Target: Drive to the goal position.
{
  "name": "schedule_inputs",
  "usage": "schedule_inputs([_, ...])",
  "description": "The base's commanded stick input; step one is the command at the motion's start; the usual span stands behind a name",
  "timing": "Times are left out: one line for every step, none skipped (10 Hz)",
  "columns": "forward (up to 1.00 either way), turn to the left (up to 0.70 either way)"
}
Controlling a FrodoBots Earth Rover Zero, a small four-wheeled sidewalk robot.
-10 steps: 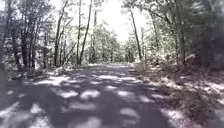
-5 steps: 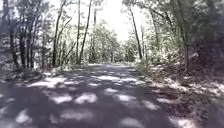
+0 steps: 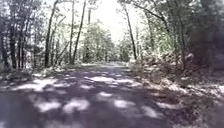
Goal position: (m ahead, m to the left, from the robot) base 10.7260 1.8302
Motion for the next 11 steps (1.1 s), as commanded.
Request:
schedule_inputs([0.45,0.0])
schedule_inputs([0.45,0.0])
schedule_inputs([0.45,0.0])
schedule_inputs([0.45,0.0])
schedule_inputs([0.45,0.0])
schedule_inputs([0.45,0.0])
schedule_inputs([0.45,0.0])
schedule_inputs([0.45,0.0])
schedule_inputs([0.45,0.0])
schedule_inputs([0.45,0.0])
schedule_inputs([0.45,0.06])
